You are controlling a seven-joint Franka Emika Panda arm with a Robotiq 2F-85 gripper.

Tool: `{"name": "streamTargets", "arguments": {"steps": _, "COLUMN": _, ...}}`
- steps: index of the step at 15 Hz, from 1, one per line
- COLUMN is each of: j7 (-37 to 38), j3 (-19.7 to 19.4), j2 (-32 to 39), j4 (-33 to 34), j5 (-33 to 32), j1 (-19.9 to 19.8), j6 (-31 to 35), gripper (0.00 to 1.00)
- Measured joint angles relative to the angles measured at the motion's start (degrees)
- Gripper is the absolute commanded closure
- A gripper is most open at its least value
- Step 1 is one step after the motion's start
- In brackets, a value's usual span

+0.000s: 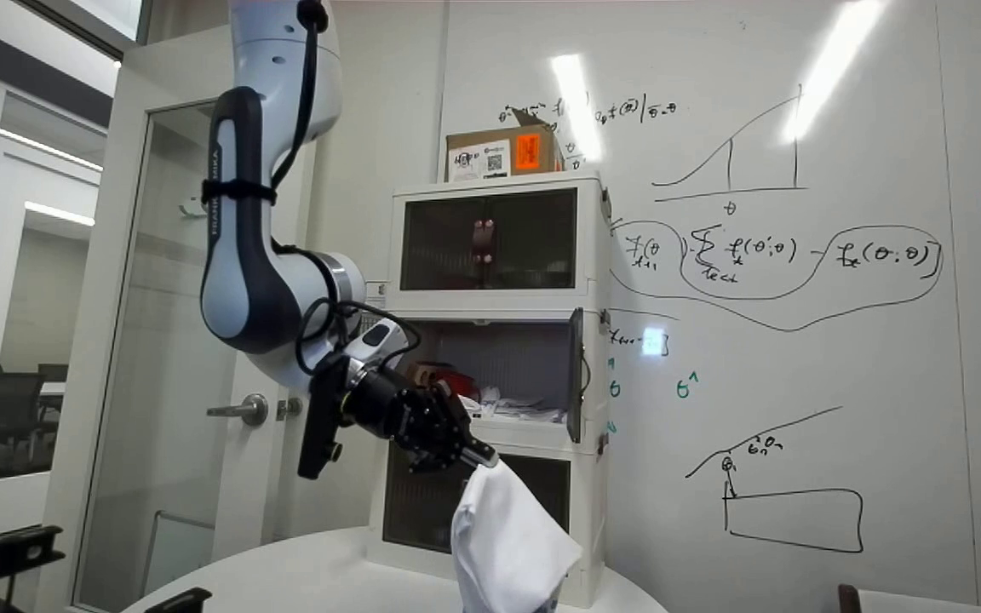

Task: Pick up one tea towel from the middle cabinet and put it on the table

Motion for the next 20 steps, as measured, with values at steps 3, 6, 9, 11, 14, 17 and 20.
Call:
{"name": "streamTargets", "arguments": {"steps": 3, "j7": 0.0, "j3": 0.4, "j2": 3.5, "j4": 2.5, "j5": 0.2, "j1": 0.1, "j6": -1.3, "gripper": 0.99}}
{"name": "streamTargets", "arguments": {"steps": 6, "j7": 0.0, "j3": 2.1, "j2": 6.8, "j4": 5.9, "j5": 0.1, "j1": 0.5, "j6": -1.1, "gripper": 0.99}}
{"name": "streamTargets", "arguments": {"steps": 9, "j7": -0.2, "j3": 4.4, "j2": 11.0, "j4": 10.1, "j5": -1.4, "j1": 2.2, "j6": -0.6, "gripper": 0.99}}
{"name": "streamTargets", "arguments": {"steps": 11, "j7": -0.4, "j3": 5.5, "j2": 15.1, "j4": 13.8, "j5": -3.0, "j1": 3.8, "j6": -0.4, "gripper": 0.99}}
{"name": "streamTargets", "arguments": {"steps": 14, "j7": -1.3, "j3": 6.6, "j2": 21.9, "j4": 20.6, "j5": -3.7, "j1": 5.6, "j6": 0.1, "gripper": 0.72}}
{"name": "streamTargets", "arguments": {"steps": 17, "j7": -3.1, "j3": 7.4, "j2": 26.7, "j4": 27.3, "j5": -2.6, "j1": 5.8, "j6": 3.0, "gripper": 0.56}}
{"name": "streamTargets", "arguments": {"steps": 20, "j7": -4.2, "j3": 7.4, "j2": 28.4, "j4": 31.7, "j5": -0.6, "j1": 5.5, "j6": 6.6, "gripper": 0.34}}
